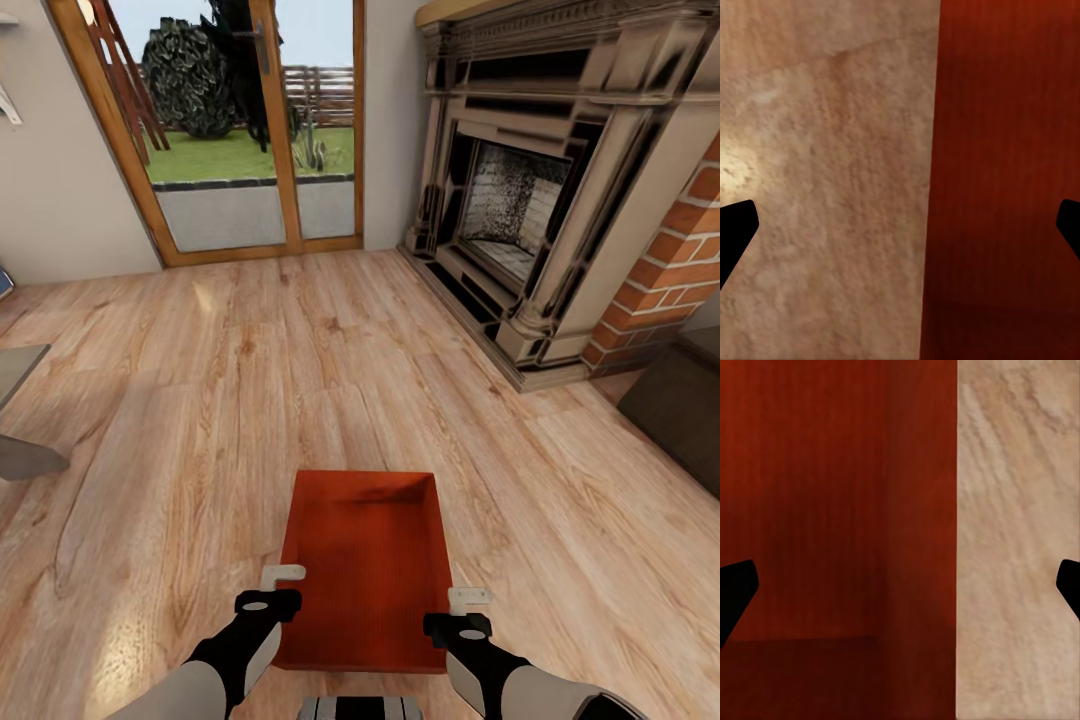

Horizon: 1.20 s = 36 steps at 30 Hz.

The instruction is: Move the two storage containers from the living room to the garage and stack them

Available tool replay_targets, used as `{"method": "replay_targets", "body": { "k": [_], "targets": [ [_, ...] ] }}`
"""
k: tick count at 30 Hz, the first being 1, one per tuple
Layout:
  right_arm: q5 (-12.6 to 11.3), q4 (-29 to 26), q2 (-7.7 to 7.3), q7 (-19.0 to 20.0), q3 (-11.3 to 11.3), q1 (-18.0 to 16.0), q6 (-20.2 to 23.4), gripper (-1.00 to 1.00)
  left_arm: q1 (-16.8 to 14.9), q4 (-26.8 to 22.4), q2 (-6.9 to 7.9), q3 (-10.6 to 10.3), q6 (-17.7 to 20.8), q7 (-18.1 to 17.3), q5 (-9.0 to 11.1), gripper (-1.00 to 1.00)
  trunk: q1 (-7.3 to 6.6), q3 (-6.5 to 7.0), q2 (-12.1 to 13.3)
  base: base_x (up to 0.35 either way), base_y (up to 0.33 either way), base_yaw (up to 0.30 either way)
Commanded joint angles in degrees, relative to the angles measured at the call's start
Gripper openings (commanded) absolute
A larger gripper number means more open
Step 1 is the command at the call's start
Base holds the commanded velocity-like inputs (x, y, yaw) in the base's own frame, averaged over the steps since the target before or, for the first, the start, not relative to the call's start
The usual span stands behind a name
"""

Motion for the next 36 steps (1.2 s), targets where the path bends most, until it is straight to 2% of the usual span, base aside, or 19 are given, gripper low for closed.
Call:
{"method": "replay_targets", "body": {
  "k": [1,36],
  "targets": [
    [-0.6,0.0,0.01,-0.2,0.5,0.0,-0.2,1.00,0.0,-0.1,-0.01,0.1,0.4,0.1,-0.3,1.00,-0.01,-0.04,0.0,0.000,0.000,0.000],
    [-0.7,0.0,-0.69,-0.2,0.5,0.0,-0.2,1.00,0.0,1.0,0.43,0.3,-0.6,-0.7,0.0,1.00,-0.01,-0.04,0.0,0.000,0.000,0.000]
  ]
}}
